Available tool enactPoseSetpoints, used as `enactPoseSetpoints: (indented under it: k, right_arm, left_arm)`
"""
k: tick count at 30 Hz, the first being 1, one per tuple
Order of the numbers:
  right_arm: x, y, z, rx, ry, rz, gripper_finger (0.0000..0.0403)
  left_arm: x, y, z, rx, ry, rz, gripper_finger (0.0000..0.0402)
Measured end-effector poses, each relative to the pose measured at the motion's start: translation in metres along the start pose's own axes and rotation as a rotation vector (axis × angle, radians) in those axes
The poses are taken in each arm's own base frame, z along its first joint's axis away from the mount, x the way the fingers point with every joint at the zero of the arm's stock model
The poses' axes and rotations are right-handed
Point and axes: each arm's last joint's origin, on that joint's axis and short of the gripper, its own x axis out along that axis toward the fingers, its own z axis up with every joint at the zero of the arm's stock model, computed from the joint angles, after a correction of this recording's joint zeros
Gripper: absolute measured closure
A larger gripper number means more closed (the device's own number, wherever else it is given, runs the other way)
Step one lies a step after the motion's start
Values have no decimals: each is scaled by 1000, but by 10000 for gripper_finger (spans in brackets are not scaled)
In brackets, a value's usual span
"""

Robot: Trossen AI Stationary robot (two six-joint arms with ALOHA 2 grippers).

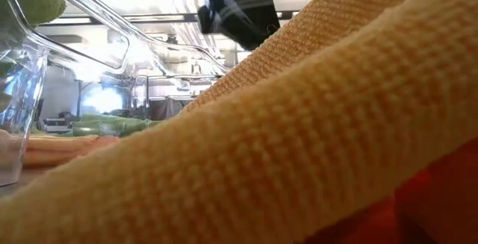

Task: Sort microfiber towel by color & place in baskets
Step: Put the orange towel into the right transparent bin

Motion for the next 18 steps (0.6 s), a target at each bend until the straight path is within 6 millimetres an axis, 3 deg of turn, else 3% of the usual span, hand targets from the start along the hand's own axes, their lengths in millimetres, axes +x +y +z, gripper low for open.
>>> enactPoseSetpoints:
  k: [5, 18]
  right_arm:
    - [0, 0, 0, -1, -1, 0, 381]
    - [0, 0, 1, 41, -5, 2, 381]
  left_arm:
    - [13, 11, -5, -18, -4, 10, 263]
    - [45, 41, -35, 127, 73, 73, 263]
